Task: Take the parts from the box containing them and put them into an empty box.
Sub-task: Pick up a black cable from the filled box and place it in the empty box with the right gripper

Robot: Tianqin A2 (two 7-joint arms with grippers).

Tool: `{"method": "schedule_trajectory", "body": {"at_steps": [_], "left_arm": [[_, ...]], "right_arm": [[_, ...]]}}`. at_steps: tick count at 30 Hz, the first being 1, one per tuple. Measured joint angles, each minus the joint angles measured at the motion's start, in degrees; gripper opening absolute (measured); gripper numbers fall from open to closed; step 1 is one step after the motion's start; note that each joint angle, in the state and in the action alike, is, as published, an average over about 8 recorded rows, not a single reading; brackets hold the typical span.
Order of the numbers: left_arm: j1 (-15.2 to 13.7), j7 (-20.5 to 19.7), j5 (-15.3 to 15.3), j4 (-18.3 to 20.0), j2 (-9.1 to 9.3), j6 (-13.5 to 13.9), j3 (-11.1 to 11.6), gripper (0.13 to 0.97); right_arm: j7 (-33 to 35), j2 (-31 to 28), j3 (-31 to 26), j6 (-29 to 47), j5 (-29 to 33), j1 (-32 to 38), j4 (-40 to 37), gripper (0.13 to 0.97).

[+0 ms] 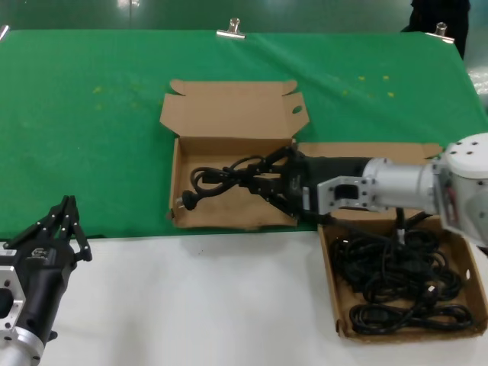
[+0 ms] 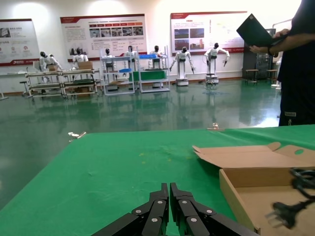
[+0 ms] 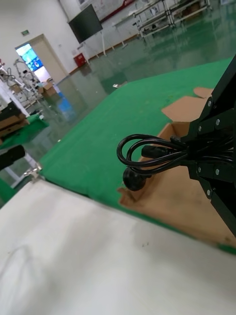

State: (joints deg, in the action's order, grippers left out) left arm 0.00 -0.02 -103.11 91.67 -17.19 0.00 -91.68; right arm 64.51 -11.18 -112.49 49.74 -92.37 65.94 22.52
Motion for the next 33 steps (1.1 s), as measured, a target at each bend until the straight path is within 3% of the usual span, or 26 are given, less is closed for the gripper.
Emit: {"method": "schedule_trajectory", "body": {"at_steps": [6,11,29,33], "left_arm": [[0.0,0.0,0.0,0.0,0.0,0.0,0.0,0.168],[0.0,0.0,0.0,0.0,0.0,0.0,0.0,0.168],[0.0,0.0,0.0,0.0,0.0,0.0,0.0,0.168],[0.0,0.0,0.0,0.0,0.0,0.0,0.0,0.168]], "right_arm": [[10.6,5.0,3.0,-3.6,-1.8,4.7,-13.2,0.21],[15.8,7.3,5.0,-6.7,-2.7,6.3,-18.8,0.214],[19.6,8.2,7.2,-9.7,-2.3,6.0,-21.5,0.293],[19.7,7.8,7.7,-9.0,-2.4,5.9,-21.4,0.361]]}}
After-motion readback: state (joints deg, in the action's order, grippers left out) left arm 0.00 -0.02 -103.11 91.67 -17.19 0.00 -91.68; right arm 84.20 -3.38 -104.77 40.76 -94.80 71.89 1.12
